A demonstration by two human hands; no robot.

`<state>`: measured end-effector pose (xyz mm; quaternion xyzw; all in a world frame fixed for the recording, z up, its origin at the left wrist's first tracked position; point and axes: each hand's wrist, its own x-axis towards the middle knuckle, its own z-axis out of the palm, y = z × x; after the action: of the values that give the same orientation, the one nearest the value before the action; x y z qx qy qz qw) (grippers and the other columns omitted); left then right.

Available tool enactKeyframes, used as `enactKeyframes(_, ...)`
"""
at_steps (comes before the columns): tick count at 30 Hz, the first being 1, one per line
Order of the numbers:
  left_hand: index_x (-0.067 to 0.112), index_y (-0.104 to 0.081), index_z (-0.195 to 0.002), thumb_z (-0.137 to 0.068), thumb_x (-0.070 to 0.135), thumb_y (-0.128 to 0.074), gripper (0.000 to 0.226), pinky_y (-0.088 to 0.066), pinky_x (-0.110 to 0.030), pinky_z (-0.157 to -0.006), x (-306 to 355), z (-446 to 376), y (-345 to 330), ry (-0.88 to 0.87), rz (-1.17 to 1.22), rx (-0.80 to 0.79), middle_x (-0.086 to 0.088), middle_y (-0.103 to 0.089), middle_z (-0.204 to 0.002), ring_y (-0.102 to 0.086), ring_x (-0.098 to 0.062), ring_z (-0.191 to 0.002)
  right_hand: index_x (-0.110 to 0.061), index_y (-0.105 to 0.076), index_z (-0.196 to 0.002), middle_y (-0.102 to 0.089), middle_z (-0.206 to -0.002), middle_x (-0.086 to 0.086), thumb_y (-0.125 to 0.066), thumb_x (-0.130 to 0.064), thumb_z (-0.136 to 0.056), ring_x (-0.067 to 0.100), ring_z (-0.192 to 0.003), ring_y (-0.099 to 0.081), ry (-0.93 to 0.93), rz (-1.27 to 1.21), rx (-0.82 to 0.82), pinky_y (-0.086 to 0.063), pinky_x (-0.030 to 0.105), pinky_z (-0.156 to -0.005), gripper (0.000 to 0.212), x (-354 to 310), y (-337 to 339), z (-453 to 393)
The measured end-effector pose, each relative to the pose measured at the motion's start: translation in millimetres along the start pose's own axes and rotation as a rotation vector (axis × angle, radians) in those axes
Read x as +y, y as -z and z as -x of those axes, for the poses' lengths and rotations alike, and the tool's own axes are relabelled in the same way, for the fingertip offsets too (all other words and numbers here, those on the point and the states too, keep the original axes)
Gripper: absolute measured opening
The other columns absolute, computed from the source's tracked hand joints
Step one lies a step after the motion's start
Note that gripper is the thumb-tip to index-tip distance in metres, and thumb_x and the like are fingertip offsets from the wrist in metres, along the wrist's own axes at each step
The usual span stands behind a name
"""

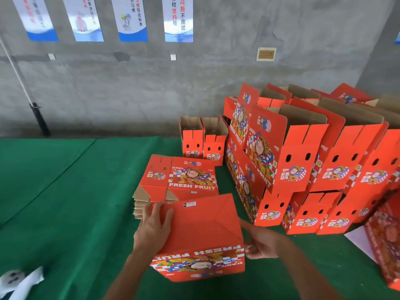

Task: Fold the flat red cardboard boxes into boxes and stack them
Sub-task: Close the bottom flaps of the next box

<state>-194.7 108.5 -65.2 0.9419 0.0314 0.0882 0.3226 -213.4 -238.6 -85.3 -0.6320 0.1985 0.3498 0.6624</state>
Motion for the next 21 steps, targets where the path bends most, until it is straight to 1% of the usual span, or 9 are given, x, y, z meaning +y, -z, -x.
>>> enactKeyframes(3, 0.042, -0.048, -0.125, -0.097, 0.067, -0.042, 0.038, -0.051, -0.047, -0.091, -17.1, 2.0, 15.9, 0.056, 0.180, 0.083, 0.006, -0.040, -0.140, -0.064, -0.029, -0.111, -0.030, -0.054, -0.126, -0.060, -0.074, 0.006, -0.076, -0.076, -0.073, 0.023, -0.060, -0.063, 0.139, 0.131, -0.001, -0.059, 0.039, -0.073, 0.074, -35.7, -17.0, 17.1)
enactKeyframes(6, 0.042, -0.051, -0.120, -0.093, 0.078, -0.039, 0.046, -0.047, -0.042, -0.087, -35.1, -0.7, 31.8, 0.074, 0.316, 0.203, 0.007, -0.046, -0.130, -0.063, -0.018, -0.103, -0.048, -0.051, -0.132, -0.065, -0.102, 0.017, -0.075, -0.076, -0.071, 0.031, -0.070, -0.072, 0.225, 0.283, -0.008, -0.062, 0.046, -0.076, 0.071, -80.2, -50.0, 44.1)
enactKeyframes(8, 0.037, -0.053, -0.115, -0.090, 0.081, -0.036, 0.053, -0.044, -0.040, -0.091, -43.8, -6.1, 40.7, 0.062, 0.454, 0.281, 0.005, -0.051, -0.123, -0.057, 0.002, -0.099, -0.046, -0.046, -0.138, -0.066, -0.120, 0.024, -0.077, -0.070, -0.073, 0.037, -0.077, -0.075, 0.300, 0.345, 0.030, -0.063, 0.048, -0.076, 0.075, -108.8, -76.9, 63.3)
enactKeyframes(9, 0.034, -0.054, -0.111, -0.091, 0.078, -0.036, 0.052, -0.044, -0.041, -0.094, -47.1, -10.7, 44.7, 0.045, 0.524, 0.317, 0.003, -0.053, -0.119, -0.054, 0.005, -0.101, -0.047, -0.043, -0.140, -0.065, -0.126, 0.024, -0.080, -0.068, -0.072, 0.038, -0.079, -0.076, 0.348, 0.359, 0.056, -0.064, 0.047, -0.074, 0.080, -121.3, -90.3, 72.8)
enactKeyframes(11, 0.026, -0.059, -0.106, -0.096, 0.071, -0.033, 0.053, -0.041, -0.045, -0.105, -51.4, -22.6, 53.3, 0.030, 0.625, 0.354, 0.000, -0.058, -0.114, -0.052, -0.006, -0.111, -0.054, -0.038, -0.145, -0.071, -0.119, 0.014, -0.081, -0.068, -0.072, 0.035, -0.077, -0.077, 0.458, 0.440, 0.105, -0.065, 0.043, -0.068, 0.085, -141.2, -117.4, 89.6)
enactKeyframes(13, 0.019, -0.068, -0.113, -0.099, 0.069, -0.026, 0.066, -0.033, -0.050, -0.117, -50.1, -37.5, 62.1, 0.016, 0.655, 0.289, -0.006, -0.061, -0.129, -0.049, -0.022, -0.130, -0.057, -0.037, -0.145, -0.075, -0.106, -0.003, -0.075, -0.071, -0.077, 0.022, -0.084, -0.077, 0.602, 0.662, 0.173, -0.064, 0.036, -0.072, 0.079, -153.2, -146.2, 97.1)
enactKeyframes(15, 0.021, -0.068, -0.129, -0.100, 0.072, -0.027, 0.072, -0.033, -0.047, -0.121, -39.3, -51.0, 70.1, 0.046, 0.761, 0.125, -0.005, -0.058, -0.144, -0.048, -0.020, -0.139, -0.058, -0.033, -0.146, -0.066, -0.128, -0.009, -0.065, -0.071, -0.086, 0.015, -0.114, -0.067, 0.759, 0.994, 0.335, -0.054, 0.031, -0.090, 0.070, -155.6, -176.2, 85.6)
enactKeyframes(18, 0.037, -0.051, -0.149, -0.104, 0.065, -0.028, 0.058, -0.045, -0.044, -0.114, -15.9, -70.0, 74.7, 0.004, 0.878, -0.070, 0.006, -0.057, -0.150, -0.055, -0.010, -0.136, -0.054, -0.022, -0.149, -0.048, -0.131, 0.008, -0.053, -0.058, -0.098, 0.030, -0.123, -0.054, 0.927, 1.356, 0.666, -0.052, 0.040, -0.093, 0.060, -144.0, -227.2, 39.0)
enactKeyframes(21, 0.035, -0.032, -0.160, -0.108, 0.055, -0.020, 0.057, -0.025, -0.041, -0.126, -16.6, -94.7, 65.8, -0.006, 0.821, -0.036, 0.007, -0.039, -0.163, -0.034, -0.009, -0.150, -0.049, -0.019, -0.153, -0.033, -0.145, 0.020, -0.049, -0.044, -0.104, 0.037, -0.135, -0.040, 0.904, 1.441, 0.798, -0.053, 0.044, -0.099, 0.057, -127.3, -261.2, -17.1)
